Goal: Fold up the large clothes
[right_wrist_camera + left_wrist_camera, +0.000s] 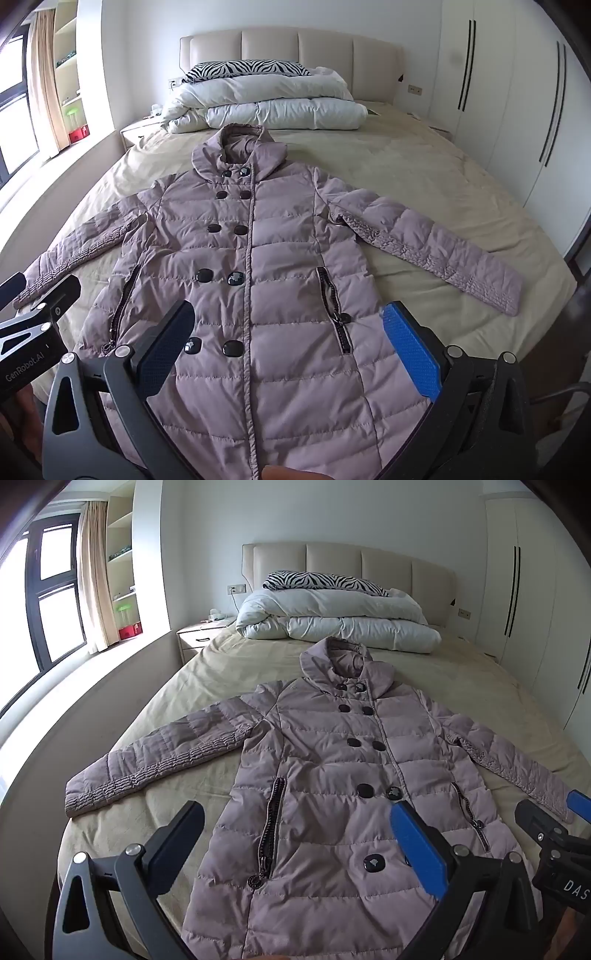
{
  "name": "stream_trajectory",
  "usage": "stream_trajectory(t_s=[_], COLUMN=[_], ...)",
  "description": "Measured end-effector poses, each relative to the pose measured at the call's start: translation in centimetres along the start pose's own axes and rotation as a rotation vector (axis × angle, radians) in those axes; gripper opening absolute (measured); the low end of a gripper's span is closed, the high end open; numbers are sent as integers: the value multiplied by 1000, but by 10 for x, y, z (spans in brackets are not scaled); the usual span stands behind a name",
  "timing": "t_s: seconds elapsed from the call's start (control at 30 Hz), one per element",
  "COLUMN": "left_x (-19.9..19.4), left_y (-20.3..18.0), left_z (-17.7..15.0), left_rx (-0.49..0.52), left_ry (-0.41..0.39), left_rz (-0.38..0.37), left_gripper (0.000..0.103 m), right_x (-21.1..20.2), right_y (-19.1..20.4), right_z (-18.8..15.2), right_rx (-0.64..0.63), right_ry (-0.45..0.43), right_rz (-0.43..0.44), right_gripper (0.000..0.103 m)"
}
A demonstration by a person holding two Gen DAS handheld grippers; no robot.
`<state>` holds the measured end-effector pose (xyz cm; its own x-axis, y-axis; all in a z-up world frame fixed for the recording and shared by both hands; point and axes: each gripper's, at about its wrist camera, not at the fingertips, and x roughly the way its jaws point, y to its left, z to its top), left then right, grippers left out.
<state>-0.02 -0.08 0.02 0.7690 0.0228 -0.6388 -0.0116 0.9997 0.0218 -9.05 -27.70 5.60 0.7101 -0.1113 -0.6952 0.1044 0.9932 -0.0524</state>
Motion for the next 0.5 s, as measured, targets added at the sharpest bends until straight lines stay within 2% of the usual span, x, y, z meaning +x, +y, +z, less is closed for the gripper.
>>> stream_trajectory(t_s=[0.17,0.5], left_x=[0,6], left_y=[-3,0], left_z=[-10,-9], left_rx=[-8,-12], left_ry=[-4,28], left_rz=[7,9], left_gripper=[103,103], right_x=[0,1], right_y=[0,-1], right_z=[0,-1], right_rx=[3,2], right_ry=[4,3], right_rz=[1,1], right_gripper=[103,103])
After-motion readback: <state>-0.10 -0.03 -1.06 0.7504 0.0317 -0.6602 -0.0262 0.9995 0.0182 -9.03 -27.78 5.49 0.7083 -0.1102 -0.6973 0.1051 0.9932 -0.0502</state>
